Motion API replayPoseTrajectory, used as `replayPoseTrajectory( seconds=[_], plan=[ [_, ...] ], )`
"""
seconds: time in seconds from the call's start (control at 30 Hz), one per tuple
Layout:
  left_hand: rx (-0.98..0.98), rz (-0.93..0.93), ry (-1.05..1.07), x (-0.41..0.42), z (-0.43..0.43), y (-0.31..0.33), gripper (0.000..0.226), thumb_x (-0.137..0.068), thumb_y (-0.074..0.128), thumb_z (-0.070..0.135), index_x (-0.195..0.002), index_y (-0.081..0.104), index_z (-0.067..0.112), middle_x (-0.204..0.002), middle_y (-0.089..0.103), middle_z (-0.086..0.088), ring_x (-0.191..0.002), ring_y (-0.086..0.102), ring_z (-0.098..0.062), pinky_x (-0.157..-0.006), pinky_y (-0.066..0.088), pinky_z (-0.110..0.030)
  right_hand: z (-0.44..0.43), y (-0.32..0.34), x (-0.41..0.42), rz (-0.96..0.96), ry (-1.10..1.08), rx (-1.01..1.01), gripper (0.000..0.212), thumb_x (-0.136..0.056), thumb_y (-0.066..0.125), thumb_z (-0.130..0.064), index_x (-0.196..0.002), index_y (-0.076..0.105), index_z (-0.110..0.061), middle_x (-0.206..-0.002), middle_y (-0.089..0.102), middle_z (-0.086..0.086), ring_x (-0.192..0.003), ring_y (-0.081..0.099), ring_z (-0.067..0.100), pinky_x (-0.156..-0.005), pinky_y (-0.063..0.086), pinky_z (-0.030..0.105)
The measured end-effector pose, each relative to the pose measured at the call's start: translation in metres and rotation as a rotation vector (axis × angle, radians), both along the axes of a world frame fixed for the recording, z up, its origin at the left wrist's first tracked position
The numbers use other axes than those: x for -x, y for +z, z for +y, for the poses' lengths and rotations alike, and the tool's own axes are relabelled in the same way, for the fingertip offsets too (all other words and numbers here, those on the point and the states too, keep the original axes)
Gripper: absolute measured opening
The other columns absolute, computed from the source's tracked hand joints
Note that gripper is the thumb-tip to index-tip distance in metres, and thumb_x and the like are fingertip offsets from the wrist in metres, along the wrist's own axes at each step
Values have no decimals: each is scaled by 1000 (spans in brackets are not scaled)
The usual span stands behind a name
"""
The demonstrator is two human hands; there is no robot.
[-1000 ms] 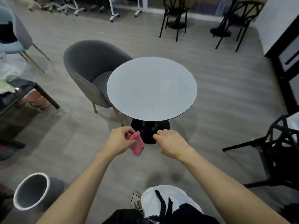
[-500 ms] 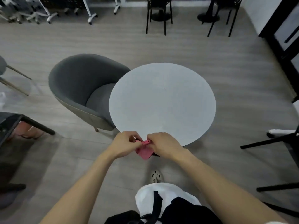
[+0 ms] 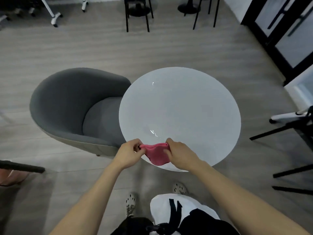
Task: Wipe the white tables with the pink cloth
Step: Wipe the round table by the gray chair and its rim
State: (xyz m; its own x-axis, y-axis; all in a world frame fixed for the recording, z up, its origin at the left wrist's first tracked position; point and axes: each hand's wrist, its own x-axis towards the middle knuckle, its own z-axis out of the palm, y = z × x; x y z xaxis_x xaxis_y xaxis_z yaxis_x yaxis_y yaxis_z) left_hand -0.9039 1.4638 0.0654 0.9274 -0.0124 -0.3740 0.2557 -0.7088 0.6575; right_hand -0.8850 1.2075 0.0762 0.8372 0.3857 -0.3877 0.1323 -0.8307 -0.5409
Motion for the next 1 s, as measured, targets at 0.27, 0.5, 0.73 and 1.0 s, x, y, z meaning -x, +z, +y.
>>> replayPoseTrajectory(
  seconds=[0.27,0.5,0.73,1.0],
  plan=[
    [11,81,-150,-23,51,-24,32,-102,63,58,-95,61,27,-80,70,5,-75,66,-15,-65,50,-34,72,-20,54,42,-373,5,14,-108,46,-24,-121,46,-19,-92,64,1,-83,62,29,-75,54,49],
    [99,46,-188,-71,13,-1,39,-103,60,64,-130,58,37,-107,74,13,-90,73,-14,-81,60,-39,62,-23,24,-80,-872,-71,48,-110,50,-25,-156,39,-16,-114,70,1,-103,70,28,-88,55,42],
    [-267,169,-262,-66,74,-46,50,-100,70,48,-144,58,27,-123,70,7,-111,68,-17,-98,58,-43,88,-103,23,-45,-650,230,66,-114,46,-31,-167,22,-1,-172,28,20,-161,26,34,-130,29,44],
    [-486,35,-411,-145,126,-59,106,-80,89,59,-165,35,28,-173,34,3,-159,34,-23,-119,48,-51,111,-133,-16,-257,-607,276,70,-116,32,-49,-172,17,-8,-180,10,12,-168,5,27,-136,11,50]
  ],
)
